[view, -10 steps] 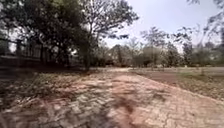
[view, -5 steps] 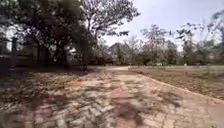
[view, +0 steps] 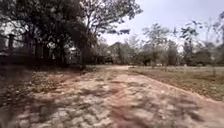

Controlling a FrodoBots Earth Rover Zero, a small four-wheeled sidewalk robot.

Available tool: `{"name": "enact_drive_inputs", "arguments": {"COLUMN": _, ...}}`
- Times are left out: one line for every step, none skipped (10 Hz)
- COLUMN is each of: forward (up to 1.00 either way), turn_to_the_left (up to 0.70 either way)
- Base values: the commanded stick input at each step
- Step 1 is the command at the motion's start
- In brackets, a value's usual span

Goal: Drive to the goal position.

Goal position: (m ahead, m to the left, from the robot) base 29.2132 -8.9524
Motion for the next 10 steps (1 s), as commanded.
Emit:
{"name": "enact_drive_inputs", "arguments": {"forward": 0.7, "turn_to_the_left": 0.0}}
{"name": "enact_drive_inputs", "arguments": {"forward": 0.7, "turn_to_the_left": 0.0}}
{"name": "enact_drive_inputs", "arguments": {"forward": 0.7, "turn_to_the_left": 0.0}}
{"name": "enact_drive_inputs", "arguments": {"forward": 0.7, "turn_to_the_left": 0.0}}
{"name": "enact_drive_inputs", "arguments": {"forward": 0.7, "turn_to_the_left": 0.0}}
{"name": "enact_drive_inputs", "arguments": {"forward": 0.7, "turn_to_the_left": 0.0}}
{"name": "enact_drive_inputs", "arguments": {"forward": 0.7, "turn_to_the_left": 0.0}}
{"name": "enact_drive_inputs", "arguments": {"forward": 0.7, "turn_to_the_left": 0.0}}
{"name": "enact_drive_inputs", "arguments": {"forward": 0.7, "turn_to_the_left": 0.0}}
{"name": "enact_drive_inputs", "arguments": {"forward": 0.7, "turn_to_the_left": 0.0}}
